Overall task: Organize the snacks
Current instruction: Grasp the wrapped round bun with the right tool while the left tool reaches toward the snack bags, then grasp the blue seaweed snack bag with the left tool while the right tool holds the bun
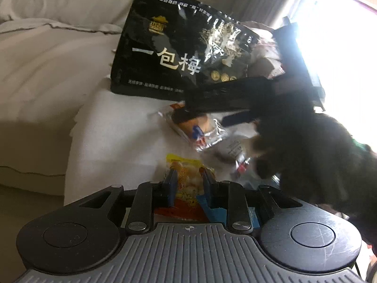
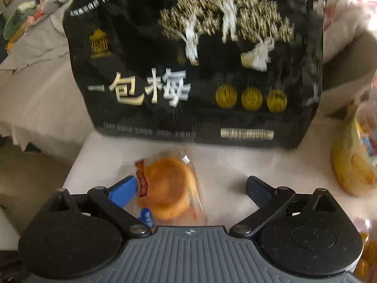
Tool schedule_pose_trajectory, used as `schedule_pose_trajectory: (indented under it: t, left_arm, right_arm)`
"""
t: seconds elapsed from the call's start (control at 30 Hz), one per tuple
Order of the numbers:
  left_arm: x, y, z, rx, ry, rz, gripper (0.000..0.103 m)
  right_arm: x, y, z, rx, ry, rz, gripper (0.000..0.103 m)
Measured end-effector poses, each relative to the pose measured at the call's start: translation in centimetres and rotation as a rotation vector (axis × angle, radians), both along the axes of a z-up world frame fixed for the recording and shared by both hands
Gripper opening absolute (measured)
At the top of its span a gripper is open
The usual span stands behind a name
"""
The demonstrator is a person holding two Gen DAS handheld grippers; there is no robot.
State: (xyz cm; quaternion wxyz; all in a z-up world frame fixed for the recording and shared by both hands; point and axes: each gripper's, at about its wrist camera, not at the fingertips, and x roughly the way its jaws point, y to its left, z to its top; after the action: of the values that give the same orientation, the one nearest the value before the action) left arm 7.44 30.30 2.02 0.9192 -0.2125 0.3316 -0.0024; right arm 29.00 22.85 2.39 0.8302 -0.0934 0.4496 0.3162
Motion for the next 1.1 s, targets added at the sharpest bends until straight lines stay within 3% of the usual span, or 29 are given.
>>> schedule_pose_trajectory:
  t: [0.1,0.13,0.17,0.3,0.4,0.47,0.63,0.83,1.0,1.1]
  left_arm:
    - [-0.5,0.3,0.1,-0.014,-0.010,0.027,0.028]
    - [-0.5,0.5,0.1,-0.010,-0.014,0.045,0.028]
    - [-0.4,0.7,0.1,-0.008,-0.017,0.068,0.028]
    - [0.0,2.2,-0.1,-0.074,-0.022,0.167,0.028]
    - [0.4,2.0,-0.1,-0.085,-0.015,0.152,0.028]
    - [0.6,0.7,0.1,-0.051,0.001,0.089,0.028]
    - [0.0,-4.2,1.0,0.140,0.006,-0.095,0.034]
    - [-1.5,-7.8,1.2,0.232,0.013,-0.216,0.039]
    - [-4.0,-9.0,2.0,0.266,0.037,-0.211,0.038]
    - [-6.1,-9.5,2.9,0.262,0.026,-0.131,0.038]
  right_arm:
    - [-1.2,0.4,0.4,-0.020,-0.025,0.078,0.071]
    - [-1.7,0.2,0.8,-0.017,-0.016,0.110,0.054]
    - [-2.1,0.0,1.3,-0.022,-0.008,0.125,0.053]
    - [-4.0,-2.2,2.9,-0.005,-0.022,0.148,0.052]
    - [-4.7,-4.6,3.9,0.022,-0.012,0.125,0.052]
    - [-4.9,-6.4,5.0,0.051,0.006,0.108,0.052]
    - [-8.9,-12.4,6.4,0.081,-0.016,0.108,0.052]
    - [-13.6,-19.2,4.2,0.091,0.011,0.084,0.052]
    - [-17.3,-23.3,2.5,0.058,-0.037,0.072,0.053]
    - [-18.8,-25.2,1.7,0.059,-0.047,0.080,0.066]
